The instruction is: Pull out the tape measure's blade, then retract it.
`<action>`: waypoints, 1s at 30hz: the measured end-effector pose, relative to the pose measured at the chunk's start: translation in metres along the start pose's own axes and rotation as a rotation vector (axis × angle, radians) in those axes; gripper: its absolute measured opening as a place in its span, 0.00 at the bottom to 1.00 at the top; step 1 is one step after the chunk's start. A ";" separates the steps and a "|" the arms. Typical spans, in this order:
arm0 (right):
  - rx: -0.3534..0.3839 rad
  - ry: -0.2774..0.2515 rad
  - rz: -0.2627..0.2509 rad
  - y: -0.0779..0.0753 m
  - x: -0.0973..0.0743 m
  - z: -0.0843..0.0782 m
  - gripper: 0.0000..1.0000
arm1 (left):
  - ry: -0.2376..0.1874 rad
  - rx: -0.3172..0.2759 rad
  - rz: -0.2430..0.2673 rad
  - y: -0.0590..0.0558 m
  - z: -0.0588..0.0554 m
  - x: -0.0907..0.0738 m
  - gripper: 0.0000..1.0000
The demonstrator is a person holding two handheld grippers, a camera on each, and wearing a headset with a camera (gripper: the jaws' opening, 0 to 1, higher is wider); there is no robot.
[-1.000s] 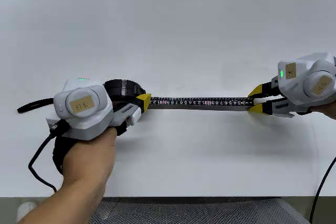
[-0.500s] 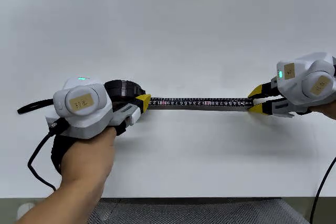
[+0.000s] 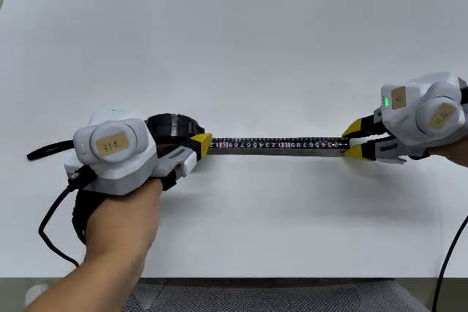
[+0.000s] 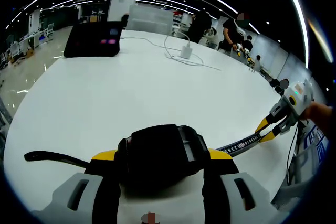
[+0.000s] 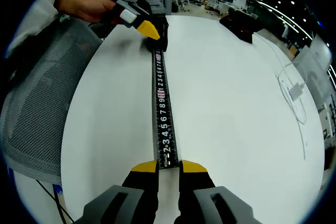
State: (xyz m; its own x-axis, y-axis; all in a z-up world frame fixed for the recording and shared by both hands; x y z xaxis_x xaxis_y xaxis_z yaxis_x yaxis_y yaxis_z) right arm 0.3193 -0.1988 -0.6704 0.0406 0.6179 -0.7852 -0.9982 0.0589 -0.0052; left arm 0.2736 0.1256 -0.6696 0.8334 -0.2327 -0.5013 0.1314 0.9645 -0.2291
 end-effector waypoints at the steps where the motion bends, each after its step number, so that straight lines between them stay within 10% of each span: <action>1: 0.001 -0.002 0.003 0.000 0.000 0.001 0.10 | 0.001 -0.001 0.000 0.000 0.000 0.000 0.59; 30: 0.001 -0.035 0.034 -0.003 0.012 0.018 0.10 | 0.000 -0.032 -0.008 0.002 0.000 -0.001 0.59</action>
Point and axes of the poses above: the centre of the closed fingertips' face, and the gripper's own axes: x roughly forward along the fingers, y roughly to its left, z roughly out of its top, the point moved 9 cm from there along -x, roughly backward along the fingers, and after that the axes turned 11 degrees about -y, right-handed, at the moved point
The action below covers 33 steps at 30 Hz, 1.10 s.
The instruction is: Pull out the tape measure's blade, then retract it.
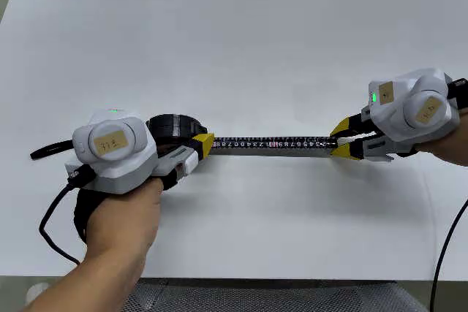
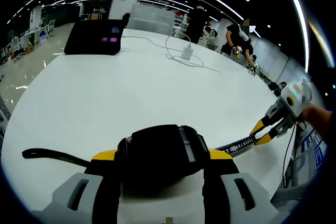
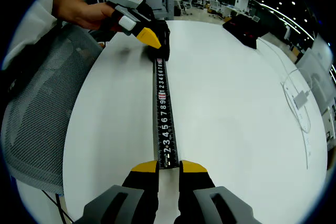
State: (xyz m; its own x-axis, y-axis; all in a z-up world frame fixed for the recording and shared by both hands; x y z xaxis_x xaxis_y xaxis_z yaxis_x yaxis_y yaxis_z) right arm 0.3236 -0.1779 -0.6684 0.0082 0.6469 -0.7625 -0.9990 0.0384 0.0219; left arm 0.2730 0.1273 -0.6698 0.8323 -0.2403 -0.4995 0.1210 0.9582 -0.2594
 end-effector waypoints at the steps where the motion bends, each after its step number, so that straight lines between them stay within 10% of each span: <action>1: 0.002 -0.004 0.004 0.000 0.001 0.001 0.10 | 0.000 -0.002 -0.001 0.000 0.000 0.000 0.59; 33: 0.015 -0.042 0.025 -0.002 0.016 0.018 0.10 | -0.004 -0.026 -0.006 0.003 -0.001 0.002 0.59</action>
Point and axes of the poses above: the centre of the closed fingertips' face, and the gripper's own axes: x roughly forward along the fingers, y roughly to its left, z roughly out of its top, the point moved 9 cm from there along -x, roughly backward along the fingers, and after that the axes turned 11 degrees about -y, right-handed, at the moved point
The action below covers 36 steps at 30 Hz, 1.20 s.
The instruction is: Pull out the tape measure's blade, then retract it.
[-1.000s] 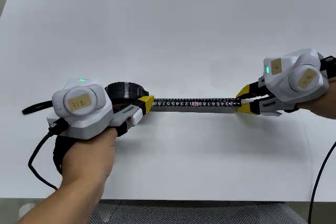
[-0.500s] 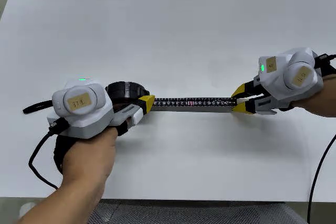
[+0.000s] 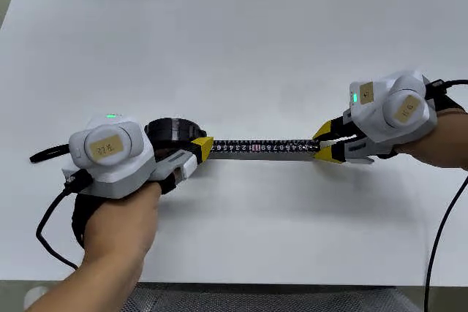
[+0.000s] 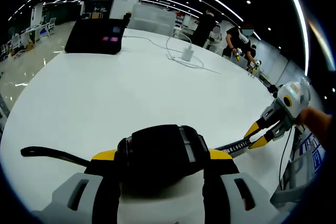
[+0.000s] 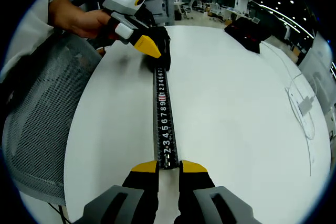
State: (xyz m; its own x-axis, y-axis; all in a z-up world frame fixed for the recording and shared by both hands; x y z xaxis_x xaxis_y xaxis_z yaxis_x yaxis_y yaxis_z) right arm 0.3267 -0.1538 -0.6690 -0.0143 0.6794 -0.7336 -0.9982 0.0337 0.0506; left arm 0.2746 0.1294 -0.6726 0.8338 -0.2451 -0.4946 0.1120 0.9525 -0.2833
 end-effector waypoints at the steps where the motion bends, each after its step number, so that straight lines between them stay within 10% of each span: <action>1: 0.002 -0.005 0.000 0.000 0.000 0.001 0.10 | 0.000 0.000 0.000 0.000 0.000 0.000 0.59; 36: -0.018 -0.070 0.054 -0.008 0.043 0.033 0.10 | 0.001 -0.016 -0.006 0.000 0.001 -0.001 0.59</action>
Point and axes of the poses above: the centre of the closed fingertips' face, and the gripper's own axes: x roughly forward along the fingers, y roughly to its left, z roughly out of its top, the point moved 9 cm from there along -x, roughly backward along the fingers, and after that the axes turned 11 degrees about -y, right-handed, at the moved point
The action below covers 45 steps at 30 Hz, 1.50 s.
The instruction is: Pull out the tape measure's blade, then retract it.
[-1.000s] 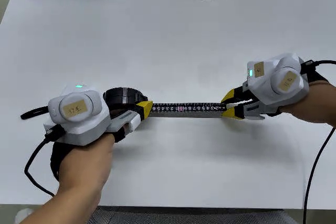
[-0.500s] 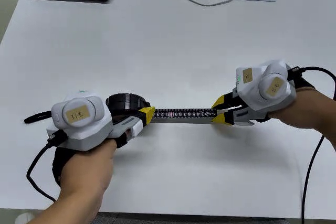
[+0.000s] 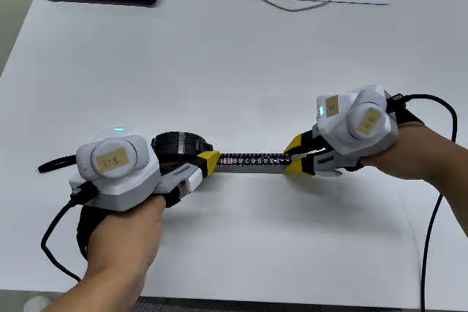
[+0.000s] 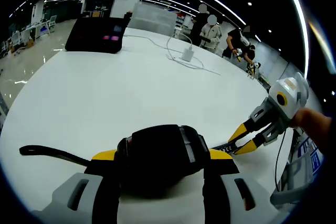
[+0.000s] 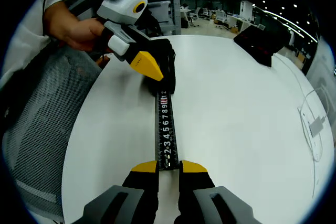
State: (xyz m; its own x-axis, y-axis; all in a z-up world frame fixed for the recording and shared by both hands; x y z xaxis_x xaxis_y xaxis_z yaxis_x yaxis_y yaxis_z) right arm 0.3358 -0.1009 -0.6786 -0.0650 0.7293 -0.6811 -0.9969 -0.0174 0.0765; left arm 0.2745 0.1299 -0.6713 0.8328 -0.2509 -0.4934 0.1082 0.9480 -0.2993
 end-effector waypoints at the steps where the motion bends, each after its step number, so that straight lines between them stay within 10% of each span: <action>1: 0.000 -0.001 0.001 0.000 0.001 0.001 0.10 | 0.000 -0.001 0.000 0.000 0.000 0.000 0.59; 45: -0.004 -0.066 0.059 -0.003 0.042 0.031 0.10 | 0.002 -0.013 -0.007 0.001 -0.001 0.001 0.60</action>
State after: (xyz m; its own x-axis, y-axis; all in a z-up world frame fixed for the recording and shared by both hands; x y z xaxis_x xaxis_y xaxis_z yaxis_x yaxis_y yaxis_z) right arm 0.3378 -0.0487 -0.6852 -0.1203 0.7706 -0.6259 -0.9917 -0.0642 0.1115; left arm 0.2753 0.1306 -0.6730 0.8311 -0.2575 -0.4930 0.1064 0.9436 -0.3134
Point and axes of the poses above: the centre of the closed fingertips' face, and the gripper's own axes: x roughly forward along the fingers, y roughly to its left, z roughly out of its top, the point moved 9 cm from there along -x, roughly backward along the fingers, and after that the axes turned 11 degrees about -y, right-handed, at the moved point
